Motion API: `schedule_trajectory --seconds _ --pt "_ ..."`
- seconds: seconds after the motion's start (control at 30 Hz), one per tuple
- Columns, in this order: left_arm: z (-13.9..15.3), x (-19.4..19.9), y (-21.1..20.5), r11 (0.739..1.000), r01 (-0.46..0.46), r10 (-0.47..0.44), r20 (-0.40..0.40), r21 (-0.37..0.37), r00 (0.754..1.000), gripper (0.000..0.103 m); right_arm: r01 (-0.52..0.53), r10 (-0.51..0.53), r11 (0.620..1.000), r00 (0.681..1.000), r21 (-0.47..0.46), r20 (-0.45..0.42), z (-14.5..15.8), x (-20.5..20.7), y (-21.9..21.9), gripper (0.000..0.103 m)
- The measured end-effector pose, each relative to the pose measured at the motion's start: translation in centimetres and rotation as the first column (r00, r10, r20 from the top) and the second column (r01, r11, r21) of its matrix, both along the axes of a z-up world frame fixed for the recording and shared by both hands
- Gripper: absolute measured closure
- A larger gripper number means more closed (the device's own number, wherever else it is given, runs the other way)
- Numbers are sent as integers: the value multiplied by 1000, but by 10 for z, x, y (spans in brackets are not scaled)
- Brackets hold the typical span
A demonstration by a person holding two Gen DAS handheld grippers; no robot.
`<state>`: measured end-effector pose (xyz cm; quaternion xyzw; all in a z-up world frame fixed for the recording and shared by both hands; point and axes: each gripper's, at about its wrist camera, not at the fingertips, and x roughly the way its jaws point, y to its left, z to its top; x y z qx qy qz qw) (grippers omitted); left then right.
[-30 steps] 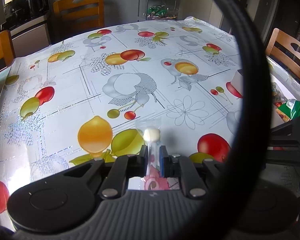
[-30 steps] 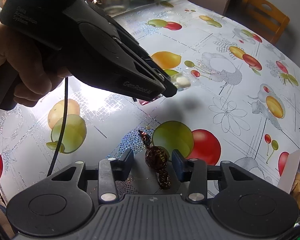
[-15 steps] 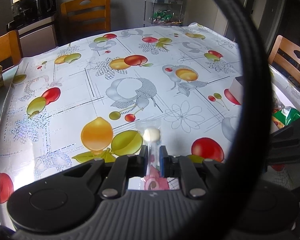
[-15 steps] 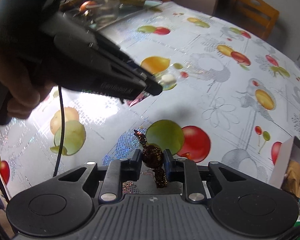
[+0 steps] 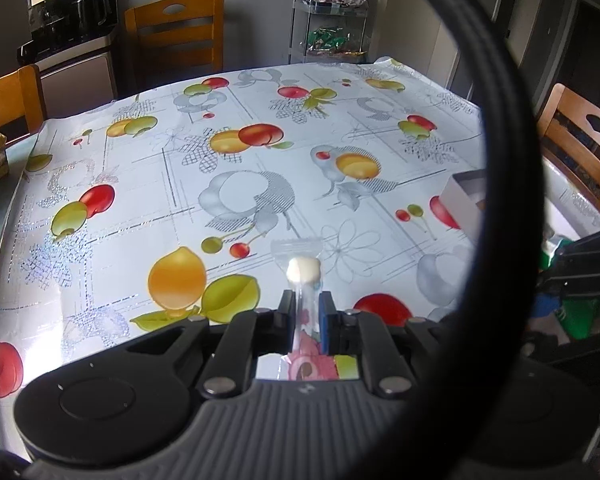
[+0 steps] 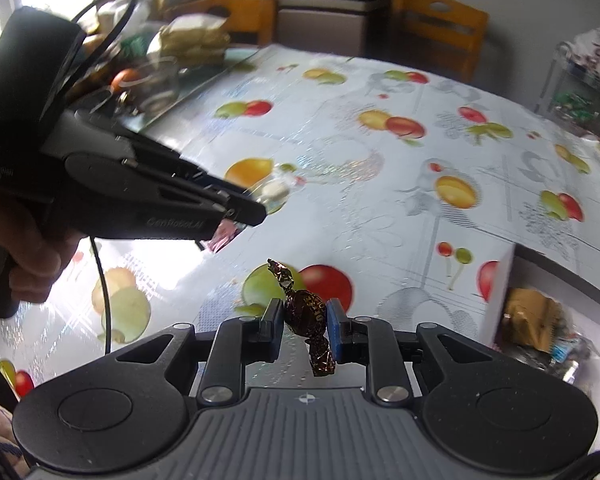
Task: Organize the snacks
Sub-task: 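Carry the clear packet with the left tool while the right tool carries the chocolate to the box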
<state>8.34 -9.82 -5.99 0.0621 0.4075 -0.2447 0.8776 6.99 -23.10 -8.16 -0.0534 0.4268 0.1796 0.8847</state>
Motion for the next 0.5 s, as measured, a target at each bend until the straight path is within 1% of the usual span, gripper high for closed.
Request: schedule_trajectory --seconds 0.2,0.5 --pt "13 0 -16 1000 13 -13 12 -15 1000 96 70 -72 997 997 32 32 14 -4 -23 79" --pt "30 -4 -42 999 45 -44 38 -23 998 96 141 -144 989 987 51 73 30 -13 -48 79"
